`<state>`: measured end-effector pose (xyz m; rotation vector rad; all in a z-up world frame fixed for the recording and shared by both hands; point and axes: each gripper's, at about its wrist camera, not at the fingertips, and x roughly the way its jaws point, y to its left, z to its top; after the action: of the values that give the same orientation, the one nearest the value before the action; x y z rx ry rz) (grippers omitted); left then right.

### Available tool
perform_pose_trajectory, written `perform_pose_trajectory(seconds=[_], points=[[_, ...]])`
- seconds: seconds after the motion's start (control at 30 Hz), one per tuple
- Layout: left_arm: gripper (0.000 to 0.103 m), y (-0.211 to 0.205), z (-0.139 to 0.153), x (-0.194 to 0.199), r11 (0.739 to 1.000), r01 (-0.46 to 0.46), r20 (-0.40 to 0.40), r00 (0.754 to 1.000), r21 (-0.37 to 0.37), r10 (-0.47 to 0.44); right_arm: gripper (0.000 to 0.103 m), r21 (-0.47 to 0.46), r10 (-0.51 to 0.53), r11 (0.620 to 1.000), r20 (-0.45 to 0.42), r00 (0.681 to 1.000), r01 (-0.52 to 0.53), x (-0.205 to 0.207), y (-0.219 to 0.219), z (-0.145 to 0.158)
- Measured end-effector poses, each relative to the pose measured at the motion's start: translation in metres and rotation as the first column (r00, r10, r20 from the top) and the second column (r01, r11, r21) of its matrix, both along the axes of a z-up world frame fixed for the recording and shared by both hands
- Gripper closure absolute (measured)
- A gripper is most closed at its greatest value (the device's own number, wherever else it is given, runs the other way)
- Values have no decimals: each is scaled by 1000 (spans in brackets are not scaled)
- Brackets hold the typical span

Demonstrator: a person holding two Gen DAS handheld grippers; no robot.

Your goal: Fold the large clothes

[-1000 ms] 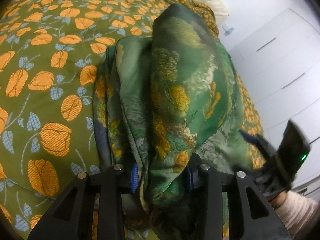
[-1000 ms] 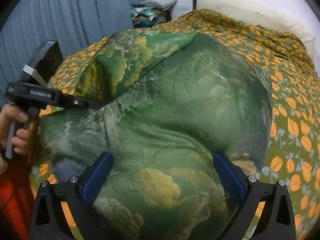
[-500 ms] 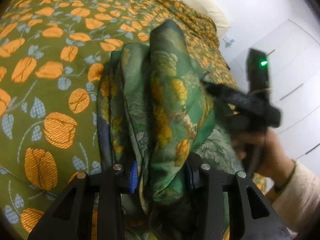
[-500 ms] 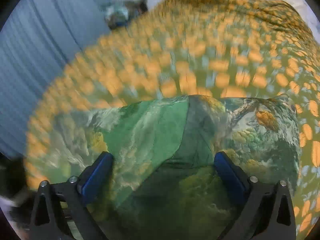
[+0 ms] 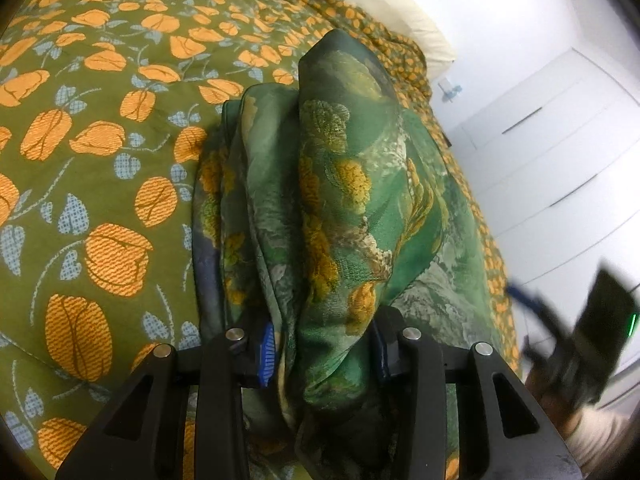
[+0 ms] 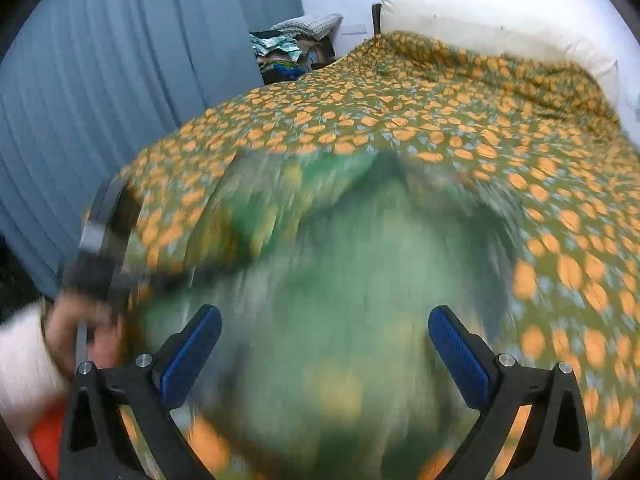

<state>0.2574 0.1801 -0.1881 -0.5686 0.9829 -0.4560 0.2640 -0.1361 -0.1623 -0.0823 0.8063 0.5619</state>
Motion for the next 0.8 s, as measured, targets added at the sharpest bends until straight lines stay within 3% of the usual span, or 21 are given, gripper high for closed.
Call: perform_pose_trajectory(seconds=[0.1,0.23,0.43,0.63,0.73,0.8], points=[[63,-1,0,0,1000,2,0,1000,0,-2,0,-78,-49,996,-2,999,49,-31,-3,-33],[62,-7,-2,2,999,5,14,1000,32,-6,0,-117,-132,984,10,991,132,-27,1,-67],[61,-10,-7,7,1000,3,6,1000,25,-3,0,-160,-123,979,45,991,128,-26,7,-83],[59,-11,-6,7,1000,-11,-8,1000,23,11,0,-167,-104,980,55,993,112,-31,4,-80],[42,-6,9,0,999,-37,-30,999,-9,36,0,-139,-109,984,46,993,115,-38,-5,-60],[15,-1,25,-10,998,-69,-31,997,2,69,0,-123,-148,981,26,989,150,-46,-18,-39]])
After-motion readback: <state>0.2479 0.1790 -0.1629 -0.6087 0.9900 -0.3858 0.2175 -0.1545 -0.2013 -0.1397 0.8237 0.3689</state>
